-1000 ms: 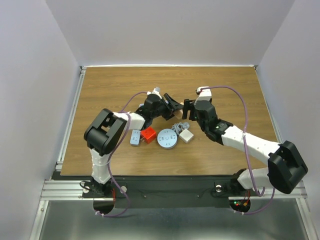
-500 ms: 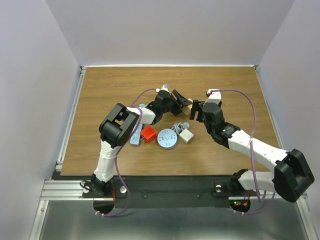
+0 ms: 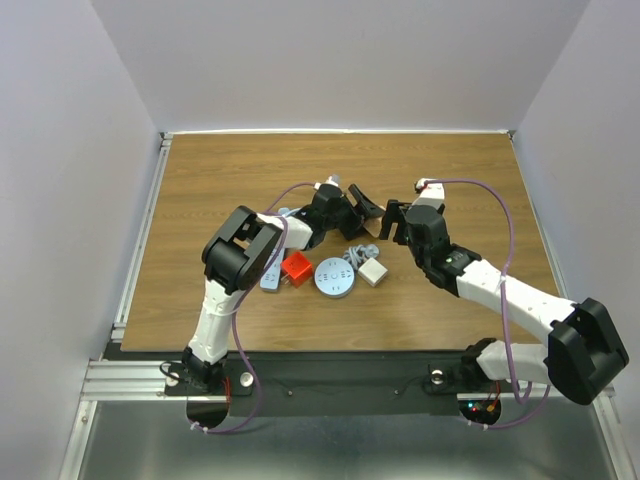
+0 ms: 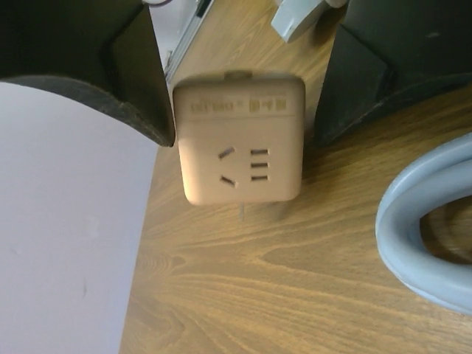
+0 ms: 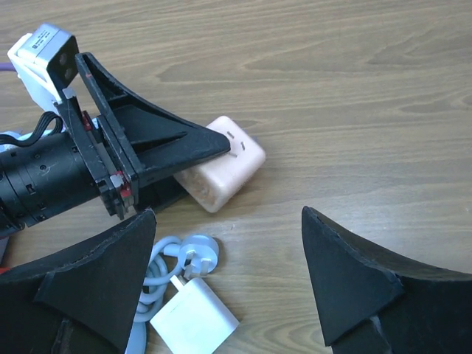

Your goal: Insert the plug

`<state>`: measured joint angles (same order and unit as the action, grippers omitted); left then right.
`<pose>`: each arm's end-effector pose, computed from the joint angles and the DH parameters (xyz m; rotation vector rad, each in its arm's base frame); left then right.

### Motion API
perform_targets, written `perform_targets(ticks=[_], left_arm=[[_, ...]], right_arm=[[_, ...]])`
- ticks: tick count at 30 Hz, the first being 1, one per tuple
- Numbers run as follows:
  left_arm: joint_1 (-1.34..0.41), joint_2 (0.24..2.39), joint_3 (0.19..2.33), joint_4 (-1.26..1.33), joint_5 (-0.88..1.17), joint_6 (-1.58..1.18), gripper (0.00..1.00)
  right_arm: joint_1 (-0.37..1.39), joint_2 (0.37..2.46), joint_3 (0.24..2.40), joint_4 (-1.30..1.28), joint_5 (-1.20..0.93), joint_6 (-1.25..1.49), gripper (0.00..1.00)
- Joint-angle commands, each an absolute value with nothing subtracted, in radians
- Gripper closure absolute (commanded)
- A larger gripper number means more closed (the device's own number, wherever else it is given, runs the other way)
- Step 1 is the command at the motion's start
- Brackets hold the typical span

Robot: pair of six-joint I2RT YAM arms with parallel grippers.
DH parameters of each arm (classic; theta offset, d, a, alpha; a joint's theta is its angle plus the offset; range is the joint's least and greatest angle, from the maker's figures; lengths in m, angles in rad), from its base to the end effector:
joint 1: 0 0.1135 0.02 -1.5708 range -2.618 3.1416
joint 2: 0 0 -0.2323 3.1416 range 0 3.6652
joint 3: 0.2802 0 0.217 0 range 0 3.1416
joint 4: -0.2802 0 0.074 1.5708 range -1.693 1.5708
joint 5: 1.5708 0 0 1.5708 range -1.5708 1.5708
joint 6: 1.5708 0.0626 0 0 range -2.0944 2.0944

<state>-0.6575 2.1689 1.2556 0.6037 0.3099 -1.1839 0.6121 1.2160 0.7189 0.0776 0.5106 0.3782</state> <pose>0.3469 -0.2920 0.1364 -0.3255 2.1586 -1.4655 0.2375 0.1293 0.2322 0.0984 1.9345 0.1503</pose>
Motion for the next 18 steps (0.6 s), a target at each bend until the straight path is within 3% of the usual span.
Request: perform_targets(ticks=[1,18], left_arm=[[-0.661,2.099,1.275,0.611,0.333,-1.144,0.03],[-0.617,1.884,1.097,0.537,0.281,-1.019,0.01]], right_arm=[[0.606,1.219,0.716,0.081,0.497,0.417,0.15],[0.606,1.325,0.733,0.080,0.488,0.551,0.15]])
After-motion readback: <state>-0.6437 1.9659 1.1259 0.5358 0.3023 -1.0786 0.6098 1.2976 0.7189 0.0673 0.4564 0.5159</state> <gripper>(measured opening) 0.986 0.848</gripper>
